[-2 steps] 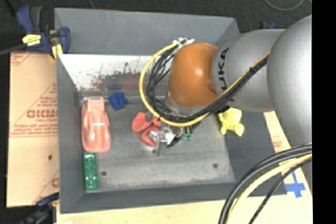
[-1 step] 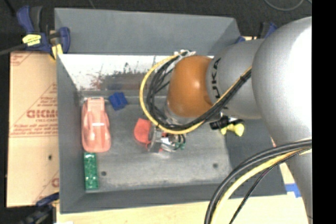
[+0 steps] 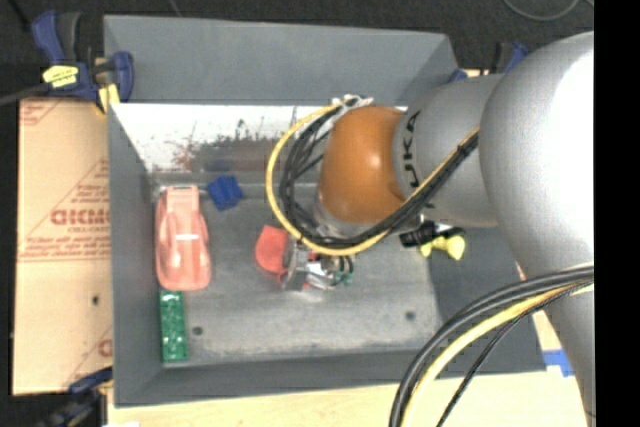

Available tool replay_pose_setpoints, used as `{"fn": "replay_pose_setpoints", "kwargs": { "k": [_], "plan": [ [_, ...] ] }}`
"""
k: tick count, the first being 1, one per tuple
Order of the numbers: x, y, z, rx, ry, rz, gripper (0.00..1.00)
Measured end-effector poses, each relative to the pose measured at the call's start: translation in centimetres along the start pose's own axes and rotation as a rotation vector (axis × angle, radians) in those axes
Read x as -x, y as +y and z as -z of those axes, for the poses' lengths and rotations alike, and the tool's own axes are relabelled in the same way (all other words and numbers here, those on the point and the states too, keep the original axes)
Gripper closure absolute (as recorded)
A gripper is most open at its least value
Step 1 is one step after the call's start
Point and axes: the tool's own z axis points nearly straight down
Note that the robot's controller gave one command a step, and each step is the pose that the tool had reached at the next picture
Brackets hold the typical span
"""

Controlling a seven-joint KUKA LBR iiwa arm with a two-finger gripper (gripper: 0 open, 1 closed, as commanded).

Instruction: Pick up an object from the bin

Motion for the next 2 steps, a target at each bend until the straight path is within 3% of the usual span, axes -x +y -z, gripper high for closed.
{"fn": "replay_pose_setpoints", "kwargs": {
  "k": [1,2],
  "plan": [
    [0.0,0.0,0.0,0.0,0.0,-0.001,1.0],
    [-0.4,-0.4,3.1,-0.002,0.008,-0.011,1.0]
  ]
}}
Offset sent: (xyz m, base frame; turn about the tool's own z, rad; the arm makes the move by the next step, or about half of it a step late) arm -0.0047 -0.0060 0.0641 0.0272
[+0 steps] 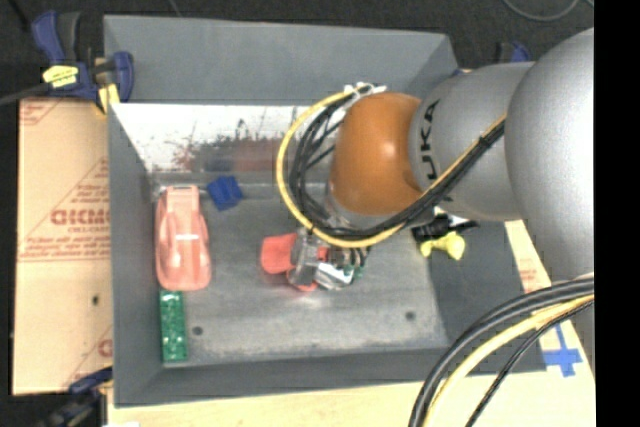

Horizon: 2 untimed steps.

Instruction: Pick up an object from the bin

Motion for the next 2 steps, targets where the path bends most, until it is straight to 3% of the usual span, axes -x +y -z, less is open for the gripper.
{"fn": "replay_pose_setpoints", "kwargs": {
  "k": [1,2],
  "plan": [
    [0.3,-0.6,6.2,0.002,-0.005,-0.014,1.0],
    [0.7,-0.3,9.5,0.002,-0.015,0.039,1.0]
  ]
}}
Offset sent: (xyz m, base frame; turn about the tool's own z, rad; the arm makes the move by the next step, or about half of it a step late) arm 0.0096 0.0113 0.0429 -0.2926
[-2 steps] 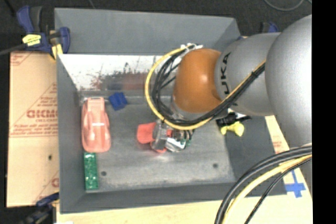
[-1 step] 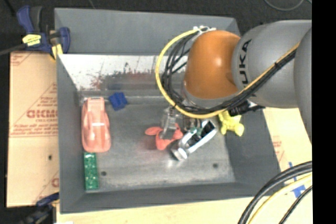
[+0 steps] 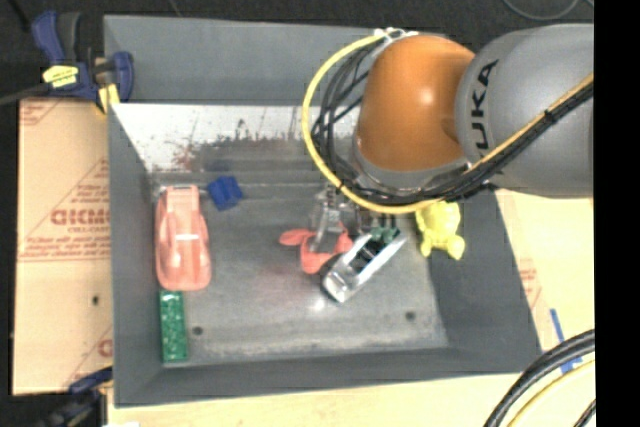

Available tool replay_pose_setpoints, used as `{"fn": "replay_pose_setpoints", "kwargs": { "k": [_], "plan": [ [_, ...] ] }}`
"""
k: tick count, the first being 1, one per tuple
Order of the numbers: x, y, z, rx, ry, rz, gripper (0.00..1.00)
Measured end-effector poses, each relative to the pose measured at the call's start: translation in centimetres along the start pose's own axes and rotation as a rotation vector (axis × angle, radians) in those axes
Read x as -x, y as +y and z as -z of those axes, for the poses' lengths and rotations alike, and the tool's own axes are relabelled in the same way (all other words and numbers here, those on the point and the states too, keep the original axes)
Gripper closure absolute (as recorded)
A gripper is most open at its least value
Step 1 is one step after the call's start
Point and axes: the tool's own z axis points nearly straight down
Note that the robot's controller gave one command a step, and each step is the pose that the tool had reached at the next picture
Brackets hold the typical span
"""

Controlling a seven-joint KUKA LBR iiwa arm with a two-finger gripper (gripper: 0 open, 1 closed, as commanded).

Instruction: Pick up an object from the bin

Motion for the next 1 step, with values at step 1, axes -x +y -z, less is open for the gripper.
{"fn": "replay_pose_setpoints", "kwargs": {
  "k": [1],
  "plan": [
    [-1.06,0.47,5.68,0.0,0.006,0.068,1.0]
  ]
}}
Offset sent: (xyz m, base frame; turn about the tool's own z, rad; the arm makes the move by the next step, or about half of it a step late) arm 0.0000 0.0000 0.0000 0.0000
